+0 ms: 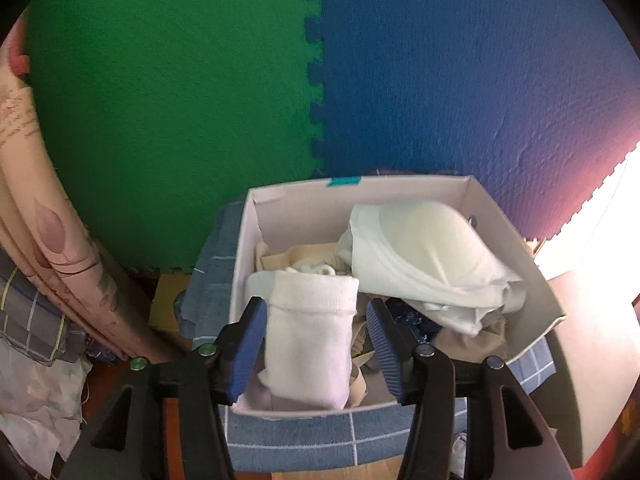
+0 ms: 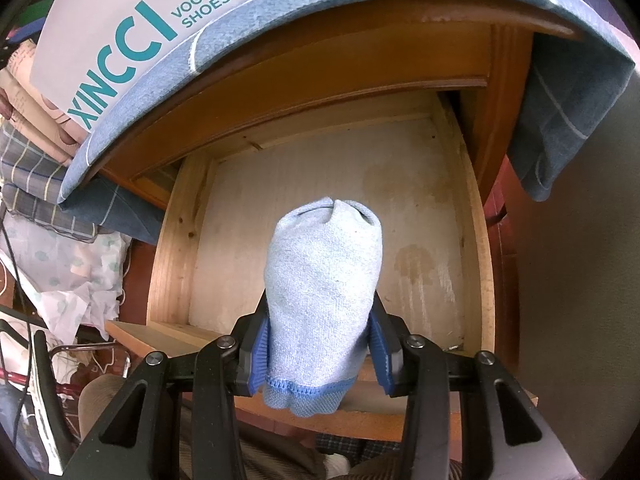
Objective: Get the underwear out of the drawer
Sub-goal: 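Carry the white sock into the white box and open the left tool, then carry the blue sock into the white box and open the right tool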
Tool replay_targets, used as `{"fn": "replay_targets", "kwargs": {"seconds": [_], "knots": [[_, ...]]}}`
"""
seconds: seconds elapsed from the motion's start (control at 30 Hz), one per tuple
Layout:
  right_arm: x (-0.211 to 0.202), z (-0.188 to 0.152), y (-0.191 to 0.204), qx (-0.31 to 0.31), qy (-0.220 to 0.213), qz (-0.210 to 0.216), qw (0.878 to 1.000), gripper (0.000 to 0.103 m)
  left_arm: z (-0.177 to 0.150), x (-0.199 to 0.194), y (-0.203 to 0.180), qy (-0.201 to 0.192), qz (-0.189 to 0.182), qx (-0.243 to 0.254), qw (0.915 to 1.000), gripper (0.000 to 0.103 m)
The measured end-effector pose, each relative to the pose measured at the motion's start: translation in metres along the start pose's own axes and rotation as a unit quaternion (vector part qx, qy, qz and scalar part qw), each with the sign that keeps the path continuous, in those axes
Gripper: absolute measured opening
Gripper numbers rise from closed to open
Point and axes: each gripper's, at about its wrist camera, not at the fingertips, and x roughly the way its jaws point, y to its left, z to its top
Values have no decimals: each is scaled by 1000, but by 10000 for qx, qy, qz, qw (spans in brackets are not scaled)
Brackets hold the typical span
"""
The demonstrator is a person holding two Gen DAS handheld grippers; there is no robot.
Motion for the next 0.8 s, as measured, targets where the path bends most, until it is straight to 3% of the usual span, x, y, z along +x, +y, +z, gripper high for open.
{"fn": "replay_targets", "kwargs": {"seconds": [0.27,0.43,0.63,0.8], "knots": [[-7,-1,4,-74,-155,-37,9998,40,-36,-63,12,-483,269,-4,9985,61],[-19,-1,11,-201,-315,-38,9993,40,-83,-77,29,-272,338,-305,9986,61],[-45,-1,30,-560,-406,20,9976,40,-139,-72,45,-81,985,-517,9938,61],[-80,8,49,-889,-584,80,9943,40,-182,-62,47,209,1071,-538,9926,61]]}}
